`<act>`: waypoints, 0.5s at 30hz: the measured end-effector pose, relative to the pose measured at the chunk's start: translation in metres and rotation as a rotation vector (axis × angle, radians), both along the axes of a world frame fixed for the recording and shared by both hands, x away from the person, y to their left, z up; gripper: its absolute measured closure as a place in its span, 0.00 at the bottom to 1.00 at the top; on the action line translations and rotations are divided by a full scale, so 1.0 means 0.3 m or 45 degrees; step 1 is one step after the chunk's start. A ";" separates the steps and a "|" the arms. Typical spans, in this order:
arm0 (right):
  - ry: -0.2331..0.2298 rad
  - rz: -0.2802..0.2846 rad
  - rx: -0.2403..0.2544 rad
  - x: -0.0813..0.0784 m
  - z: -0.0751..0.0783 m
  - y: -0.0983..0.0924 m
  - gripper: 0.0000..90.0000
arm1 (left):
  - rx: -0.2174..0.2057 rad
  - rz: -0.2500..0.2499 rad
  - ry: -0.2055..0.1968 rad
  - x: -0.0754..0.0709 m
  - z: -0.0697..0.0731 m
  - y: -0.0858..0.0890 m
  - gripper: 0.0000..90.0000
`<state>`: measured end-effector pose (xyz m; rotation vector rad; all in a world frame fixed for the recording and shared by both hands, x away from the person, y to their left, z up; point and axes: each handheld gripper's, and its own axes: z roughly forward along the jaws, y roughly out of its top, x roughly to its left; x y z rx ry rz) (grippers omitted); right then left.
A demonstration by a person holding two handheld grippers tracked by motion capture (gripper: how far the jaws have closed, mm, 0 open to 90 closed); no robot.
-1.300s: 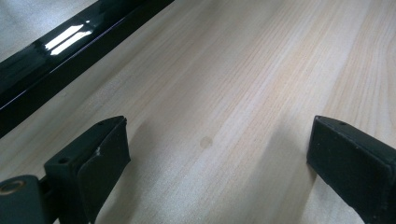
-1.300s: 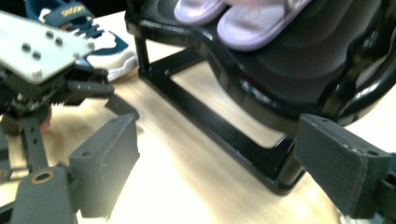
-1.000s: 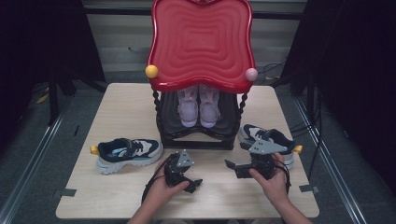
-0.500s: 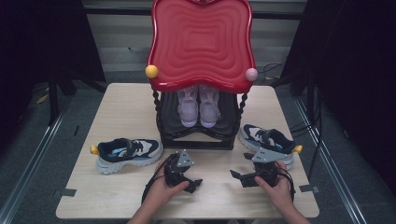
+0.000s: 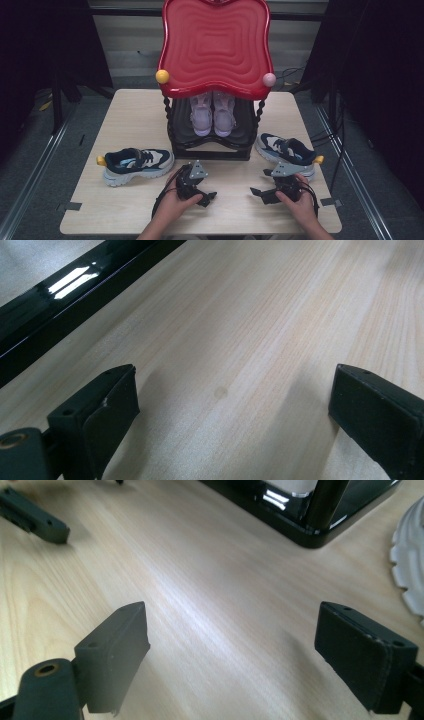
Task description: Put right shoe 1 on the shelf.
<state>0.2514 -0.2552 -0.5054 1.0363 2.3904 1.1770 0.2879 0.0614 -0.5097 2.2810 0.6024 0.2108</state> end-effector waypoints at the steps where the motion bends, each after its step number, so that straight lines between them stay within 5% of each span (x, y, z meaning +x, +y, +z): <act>1: 0.015 0.007 -0.010 0.002 -0.009 -0.002 0.15 | -0.001 0.000 0.000 0.000 0.000 0.000 0.06; 15: 0.042 0.061 -0.102 0.005 -0.018 0.013 0.14 | -0.001 0.001 0.000 0.000 0.000 0.000 0.06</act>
